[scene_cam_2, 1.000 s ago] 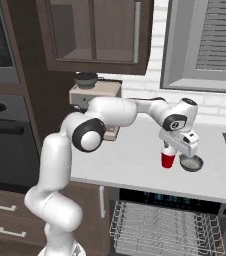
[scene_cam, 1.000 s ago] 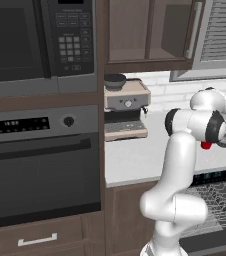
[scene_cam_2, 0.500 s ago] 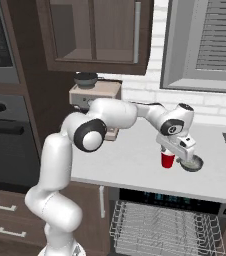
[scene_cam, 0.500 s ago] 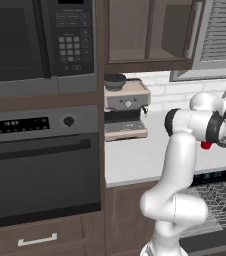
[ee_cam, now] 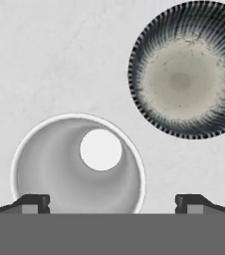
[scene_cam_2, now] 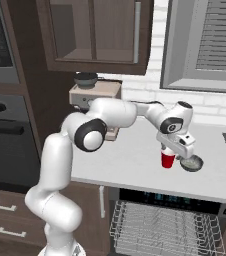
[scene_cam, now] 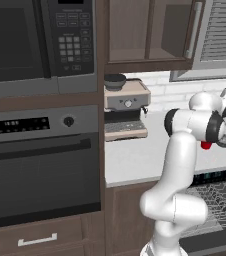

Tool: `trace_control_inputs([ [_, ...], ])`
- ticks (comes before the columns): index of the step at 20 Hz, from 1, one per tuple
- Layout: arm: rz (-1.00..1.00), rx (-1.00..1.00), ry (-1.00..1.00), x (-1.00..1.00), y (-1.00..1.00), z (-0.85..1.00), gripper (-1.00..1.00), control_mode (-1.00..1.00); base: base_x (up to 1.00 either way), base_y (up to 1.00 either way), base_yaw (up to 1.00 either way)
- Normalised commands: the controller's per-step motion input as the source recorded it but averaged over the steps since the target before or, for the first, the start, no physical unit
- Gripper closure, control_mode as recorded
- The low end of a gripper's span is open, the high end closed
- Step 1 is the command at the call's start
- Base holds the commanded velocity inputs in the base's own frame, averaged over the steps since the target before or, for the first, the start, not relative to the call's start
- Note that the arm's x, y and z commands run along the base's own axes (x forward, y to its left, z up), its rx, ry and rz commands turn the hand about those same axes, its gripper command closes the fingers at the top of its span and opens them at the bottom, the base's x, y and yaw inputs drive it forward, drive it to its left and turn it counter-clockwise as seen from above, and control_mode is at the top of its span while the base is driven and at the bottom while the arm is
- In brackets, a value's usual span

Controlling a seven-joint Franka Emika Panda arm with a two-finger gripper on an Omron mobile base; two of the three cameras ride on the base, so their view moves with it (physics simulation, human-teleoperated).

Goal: Pick up the cup and bowl from the counter, place them in the dishwasher, and close the dishwasher door.

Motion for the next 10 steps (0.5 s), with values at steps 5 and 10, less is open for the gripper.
trace_control_inputs([
  [5, -0.03, 0.0, 0.0, 0.2, 0.0, -0.02, -1.0, -1.0, 0.0, 0.0, 0.0],
  [10, 0.0, 0.01, 0.0, -0.2, 0.0, -0.26, -1.0, -1.0, 0.0, 0.0, 0.0],
])
